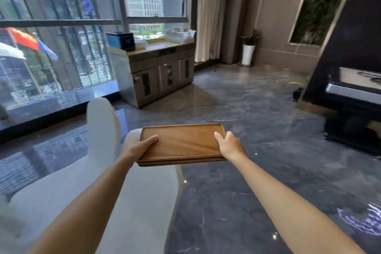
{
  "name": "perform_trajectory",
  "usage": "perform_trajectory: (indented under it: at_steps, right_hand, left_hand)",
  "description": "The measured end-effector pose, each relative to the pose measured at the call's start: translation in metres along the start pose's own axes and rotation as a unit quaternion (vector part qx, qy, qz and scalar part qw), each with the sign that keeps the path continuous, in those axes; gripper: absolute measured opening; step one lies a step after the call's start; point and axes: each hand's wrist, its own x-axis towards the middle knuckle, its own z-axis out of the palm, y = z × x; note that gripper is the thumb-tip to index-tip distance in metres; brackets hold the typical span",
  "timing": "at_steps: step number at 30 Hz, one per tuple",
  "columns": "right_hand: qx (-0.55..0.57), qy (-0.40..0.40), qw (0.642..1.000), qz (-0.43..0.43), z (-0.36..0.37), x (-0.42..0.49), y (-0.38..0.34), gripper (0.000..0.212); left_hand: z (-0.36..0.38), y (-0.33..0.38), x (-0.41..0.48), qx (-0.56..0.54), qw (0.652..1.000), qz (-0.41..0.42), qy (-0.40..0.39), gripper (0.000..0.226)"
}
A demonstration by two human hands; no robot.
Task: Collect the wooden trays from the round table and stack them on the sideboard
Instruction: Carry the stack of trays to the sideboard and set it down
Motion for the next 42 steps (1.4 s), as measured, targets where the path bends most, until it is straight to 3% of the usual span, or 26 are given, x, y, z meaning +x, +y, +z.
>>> perform_trajectory:
  at_steps: [13, 20, 25, 32, 42]
  right_hand:
    - [-0.004, 0.053, 0.995, 0.081, -0.02, 0.255, 0.016, 0.055]
    - [0.004, 0.054, 0.996, 0.068, -0.041, 0.415, -0.004, 0.054]
    - [-0.001, 0.04, 0.997, 0.063, -0.046, 0.516, -0.005, 0.055]
    - [0.001, -0.001, 1.0, 0.03, -0.042, 0.68, -0.004, 0.051]
    - [-0.006, -0.03, 0.998, -0.048, -0.072, 0.939, -0.06, 0.045]
  left_hand:
    - [0.149, 0.099, 0.254, 0.041, 0.995, -0.002, -0.088, 0.065]
    - [0.202, 0.17, 0.377, 0.046, 0.997, 0.005, -0.068, 0.055]
    - [0.247, 0.2, 0.451, 0.058, 0.997, -0.013, -0.057, 0.066]
    - [0.314, 0.24, 0.57, 0.081, 0.996, -0.043, -0.017, 0.063]
    - [0.379, 0.34, 0.75, 0.041, 0.995, -0.076, 0.049, 0.063]
